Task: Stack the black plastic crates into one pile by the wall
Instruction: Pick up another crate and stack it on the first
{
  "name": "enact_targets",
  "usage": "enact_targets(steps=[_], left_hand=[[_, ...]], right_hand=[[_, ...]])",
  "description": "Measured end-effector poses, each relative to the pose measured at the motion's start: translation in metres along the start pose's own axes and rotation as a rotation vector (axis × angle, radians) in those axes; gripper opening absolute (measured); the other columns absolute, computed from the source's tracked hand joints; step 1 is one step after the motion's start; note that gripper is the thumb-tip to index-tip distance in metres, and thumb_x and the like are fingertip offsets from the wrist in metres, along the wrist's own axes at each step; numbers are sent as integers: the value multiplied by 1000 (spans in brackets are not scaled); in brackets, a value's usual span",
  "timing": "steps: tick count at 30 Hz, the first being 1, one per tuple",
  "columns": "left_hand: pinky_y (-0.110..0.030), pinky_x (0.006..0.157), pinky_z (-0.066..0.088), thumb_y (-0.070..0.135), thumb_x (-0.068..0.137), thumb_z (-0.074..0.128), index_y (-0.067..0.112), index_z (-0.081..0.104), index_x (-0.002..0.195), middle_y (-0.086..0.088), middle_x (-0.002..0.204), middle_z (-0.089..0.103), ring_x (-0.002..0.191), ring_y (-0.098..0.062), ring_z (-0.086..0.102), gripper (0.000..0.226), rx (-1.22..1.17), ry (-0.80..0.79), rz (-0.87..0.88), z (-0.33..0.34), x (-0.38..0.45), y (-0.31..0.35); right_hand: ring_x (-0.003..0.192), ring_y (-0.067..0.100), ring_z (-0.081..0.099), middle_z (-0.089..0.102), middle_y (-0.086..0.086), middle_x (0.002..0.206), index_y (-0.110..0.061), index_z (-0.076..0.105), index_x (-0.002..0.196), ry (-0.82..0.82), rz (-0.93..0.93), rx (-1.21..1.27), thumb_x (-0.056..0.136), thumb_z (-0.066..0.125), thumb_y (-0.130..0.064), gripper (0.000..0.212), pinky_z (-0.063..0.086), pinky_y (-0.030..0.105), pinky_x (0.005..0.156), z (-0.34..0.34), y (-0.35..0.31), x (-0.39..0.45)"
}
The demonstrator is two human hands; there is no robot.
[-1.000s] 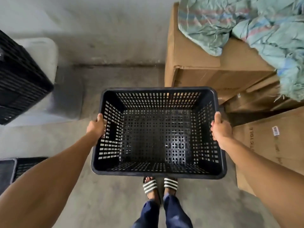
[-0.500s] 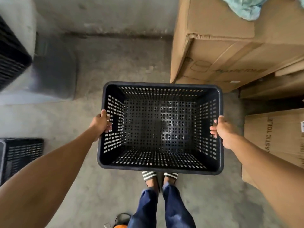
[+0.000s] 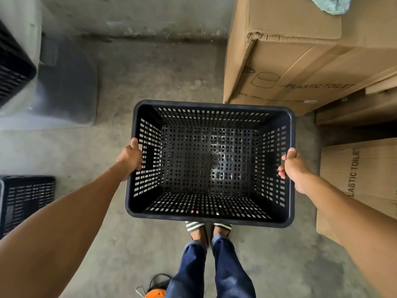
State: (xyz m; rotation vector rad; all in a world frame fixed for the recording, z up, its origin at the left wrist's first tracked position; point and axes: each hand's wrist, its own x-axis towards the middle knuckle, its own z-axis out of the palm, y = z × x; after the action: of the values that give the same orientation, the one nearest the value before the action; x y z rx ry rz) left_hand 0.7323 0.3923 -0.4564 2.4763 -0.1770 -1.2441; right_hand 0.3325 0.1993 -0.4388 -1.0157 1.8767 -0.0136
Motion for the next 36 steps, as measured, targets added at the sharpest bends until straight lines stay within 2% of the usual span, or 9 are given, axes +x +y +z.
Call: enact_targets(steps=[4, 10, 15, 18, 24, 29, 32, 34, 36], left_hand=[[-40, 75, 45, 58, 99, 14, 12, 51, 84, -6, 64, 51, 57, -21, 47, 61, -7, -15, 2, 1, 1, -8], [-33, 60, 40, 57, 100, 14, 11, 51, 100, -7, 71, 54, 56, -20, 50, 59, 30, 56, 57, 3, 0, -11], [-43, 78, 47, 64, 95, 14, 10, 56, 100, -11, 88, 62, 76, -29, 56, 69, 70, 149, 122, 6, 4, -21], [-47, 84, 50, 60, 96, 18, 9, 54, 108, -15, 95, 62, 83, -33, 58, 64, 98, 146, 125, 5, 7, -22], [-32, 58, 40, 57, 100, 16, 9, 55, 102, -8, 76, 58, 60, -22, 52, 61, 14, 148, 132, 9, -1, -21], [-39, 68, 47, 52, 101, 20, 6, 56, 111, -9, 78, 62, 63, -24, 56, 60, -13, 160, 160, 10, -4, -24], [-46, 83, 50, 54, 97, 25, 13, 45, 132, -17, 116, 63, 94, -32, 63, 56, 83, 242, 211, 8, -9, -22], [-56, 103, 43, 54, 97, 29, 21, 32, 145, -15, 144, 46, 124, -37, 52, 58, 191, 362, 398, 1, -16, -14], [-54, 118, 22, 45, 100, 34, 24, 18, 154, -8, 162, 25, 147, -31, 26, 60, 246, 475, 596, -4, -23, -4]], right_hand=[[59, 15, 44, 49, 2, 85, -13, 46, 102, -1, -4, 65, 103, 20, -19, 27, 38, 23, 49, 3, 4, -1], [59, 17, 42, 47, 6, 75, -14, 46, 100, 90, -63, 71, 104, 21, -27, 28, 36, 29, 54, 12, 14, 0], [60, 17, 45, 49, 7, 77, -20, 45, 85, 99, -52, 21, 102, 21, -23, 30, 40, 27, 56, 12, 14, 8], [60, 18, 47, 52, 8, 80, -19, 45, 94, 163, -13, -25, 104, 21, -33, 30, 40, 31, 55, 16, 9, 7], [61, 16, 47, 52, 6, 82, -18, 49, 97, 98, -17, 78, 104, 24, -27, 27, 40, 24, 56, 10, 13, 0], [64, 18, 49, 55, 11, 89, -8, 50, 116, 115, -18, 15, 106, 23, -30, 35, 40, 27, 56, 11, 4, -8], [103, 32, 59, 58, 18, 125, -11, 41, 141, 243, -241, -228, 104, 30, -45, 52, 47, 41, 81, 9, 8, -20], [143, 35, 31, 27, 18, 160, -17, 21, 156, 387, -517, -412, 103, 29, -47, 61, 28, 50, 114, 8, 7, -22], [152, 31, 12, 10, 13, 166, -20, 11, 159, 527, -719, -451, 103, 26, -46, 63, 9, 52, 120, 4, 5, -16]])
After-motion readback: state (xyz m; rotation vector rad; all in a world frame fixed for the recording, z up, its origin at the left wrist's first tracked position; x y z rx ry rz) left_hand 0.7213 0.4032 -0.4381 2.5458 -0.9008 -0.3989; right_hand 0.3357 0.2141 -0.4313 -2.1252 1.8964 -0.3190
